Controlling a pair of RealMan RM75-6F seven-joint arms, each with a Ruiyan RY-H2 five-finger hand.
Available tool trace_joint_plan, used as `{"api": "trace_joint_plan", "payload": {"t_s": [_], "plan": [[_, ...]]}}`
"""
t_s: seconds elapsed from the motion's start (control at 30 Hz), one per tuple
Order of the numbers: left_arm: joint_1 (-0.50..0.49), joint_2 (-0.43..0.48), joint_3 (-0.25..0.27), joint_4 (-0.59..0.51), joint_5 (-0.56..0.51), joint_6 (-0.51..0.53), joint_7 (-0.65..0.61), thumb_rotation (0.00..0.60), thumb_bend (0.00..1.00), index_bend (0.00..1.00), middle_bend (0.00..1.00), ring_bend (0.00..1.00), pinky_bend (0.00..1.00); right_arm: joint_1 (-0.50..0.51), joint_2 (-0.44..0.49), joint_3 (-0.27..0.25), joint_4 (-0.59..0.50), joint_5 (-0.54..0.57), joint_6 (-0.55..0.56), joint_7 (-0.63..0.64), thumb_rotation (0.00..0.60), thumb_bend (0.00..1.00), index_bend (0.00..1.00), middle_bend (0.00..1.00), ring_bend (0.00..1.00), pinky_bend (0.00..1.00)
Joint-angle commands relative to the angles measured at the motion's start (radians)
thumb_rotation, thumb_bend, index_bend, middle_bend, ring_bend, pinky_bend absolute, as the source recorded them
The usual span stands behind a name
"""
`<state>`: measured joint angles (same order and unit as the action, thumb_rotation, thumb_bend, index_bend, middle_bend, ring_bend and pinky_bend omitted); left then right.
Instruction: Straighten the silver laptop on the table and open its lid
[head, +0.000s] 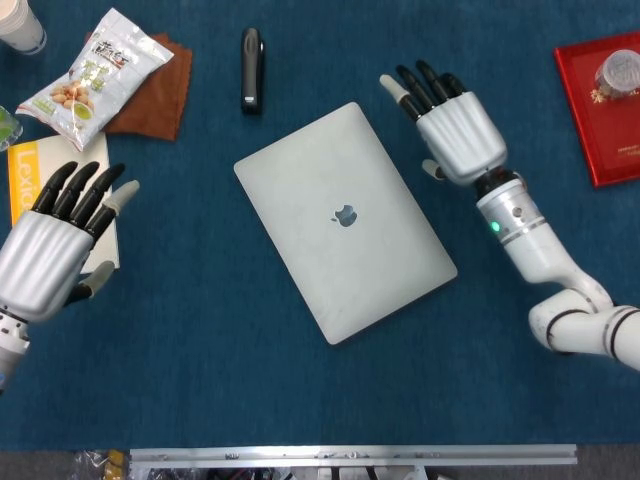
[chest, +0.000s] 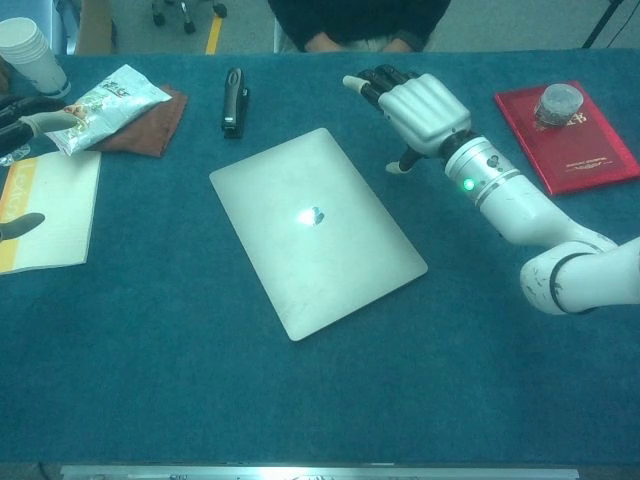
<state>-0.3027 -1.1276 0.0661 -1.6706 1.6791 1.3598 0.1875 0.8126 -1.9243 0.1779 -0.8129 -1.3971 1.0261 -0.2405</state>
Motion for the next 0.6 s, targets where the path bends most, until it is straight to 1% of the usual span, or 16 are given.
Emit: {"api": "trace_joint_plan", "payload": {"t_s": [0.03,0.4,0.6], "plan": [[0.002,0.001,-0.003,0.004,-0.001,0.002,-0.004,0.600,0.27,0.01,0.04,0.00,0.05,0.026,-0.046,0.007,0.065,-0.003,-0.021,0.020,0.600,0.00,0.00,0.08,0.00,0.22],[0.012,0.002,-0.015,0.036,-0.010,0.011,-0.042,0.600,0.27,0.01,0.04,0.00,0.05,0.090,-0.169,0.016,0.282,-0.008,-0.067,0.085,0.600,0.00,0.00,0.08,0.00,0.23],[0.013,0.001,-0.022,0.053,-0.013,0.013,-0.061,0.600,0.27,0.01,0.04,0.00,0.05,0.115,-0.208,0.020,0.357,-0.012,-0.076,0.121,0.600,0.00,0.00,0.08,0.00,0.23]]}}
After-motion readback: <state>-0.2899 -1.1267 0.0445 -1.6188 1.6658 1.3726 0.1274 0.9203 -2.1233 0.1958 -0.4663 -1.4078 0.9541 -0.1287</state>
